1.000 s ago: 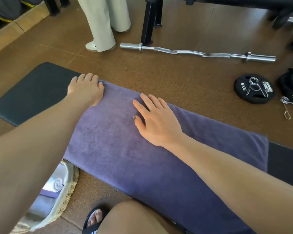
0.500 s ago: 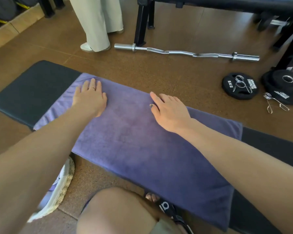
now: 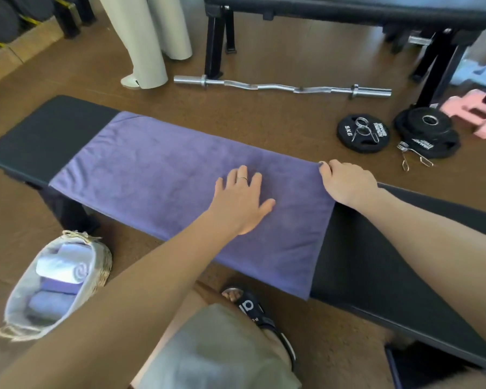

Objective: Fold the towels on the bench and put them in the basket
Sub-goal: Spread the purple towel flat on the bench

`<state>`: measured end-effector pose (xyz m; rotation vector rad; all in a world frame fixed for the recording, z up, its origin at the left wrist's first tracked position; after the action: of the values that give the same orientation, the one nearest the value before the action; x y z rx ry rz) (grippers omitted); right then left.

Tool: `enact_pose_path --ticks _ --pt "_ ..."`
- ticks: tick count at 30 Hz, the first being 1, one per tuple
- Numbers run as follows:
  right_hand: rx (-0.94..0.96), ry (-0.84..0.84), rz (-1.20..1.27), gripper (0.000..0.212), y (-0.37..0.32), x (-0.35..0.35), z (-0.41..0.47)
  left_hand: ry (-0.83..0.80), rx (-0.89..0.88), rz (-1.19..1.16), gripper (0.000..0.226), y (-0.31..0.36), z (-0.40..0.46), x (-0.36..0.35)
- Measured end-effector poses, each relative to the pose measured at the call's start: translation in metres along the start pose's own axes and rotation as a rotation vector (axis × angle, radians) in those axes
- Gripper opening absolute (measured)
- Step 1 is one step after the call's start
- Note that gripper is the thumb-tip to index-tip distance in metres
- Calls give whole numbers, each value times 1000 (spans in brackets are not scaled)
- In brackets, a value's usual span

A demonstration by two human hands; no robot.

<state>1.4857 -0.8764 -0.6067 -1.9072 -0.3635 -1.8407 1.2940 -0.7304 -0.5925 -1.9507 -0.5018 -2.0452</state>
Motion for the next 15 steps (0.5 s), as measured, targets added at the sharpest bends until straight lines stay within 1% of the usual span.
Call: enact_pose_path --ticks 2,4,6,8,9,12,15 --pt "-126 -25 144 54 6 4 1 61 -133 -12 74 32 -20 14" --pt "-217 10 354 51 8 9 4 51 -247 -27 82 61 -44 22" --pt "-265 91 525 48 10 17 5 28 -331 5 89 85 -67 22" --pt "-284 163 603 44 10 25 5 13 -385 70 92 101 -84 15" --pt "-283 169 620 42 9 27 5 1 -399 101 92 105 -90 9" --pt "-280 148 656 38 7 33 8 -10 -391 170 84 109 -100 3" --pt "-336 154 743 35 6 39 13 25 -384 200 64 113 -109 11"
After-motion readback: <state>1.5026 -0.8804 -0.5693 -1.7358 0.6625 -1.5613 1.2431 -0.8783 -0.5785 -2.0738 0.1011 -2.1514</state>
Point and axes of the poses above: each hand's wrist, its own z-axis towards the middle knuckle, its own x-axis out of the back of the hand, y = z × x, the point moved 6 cm from there along z, towards the middle knuckle, and after that the axes turned 14 degrees about y, right-handed, at the moved point
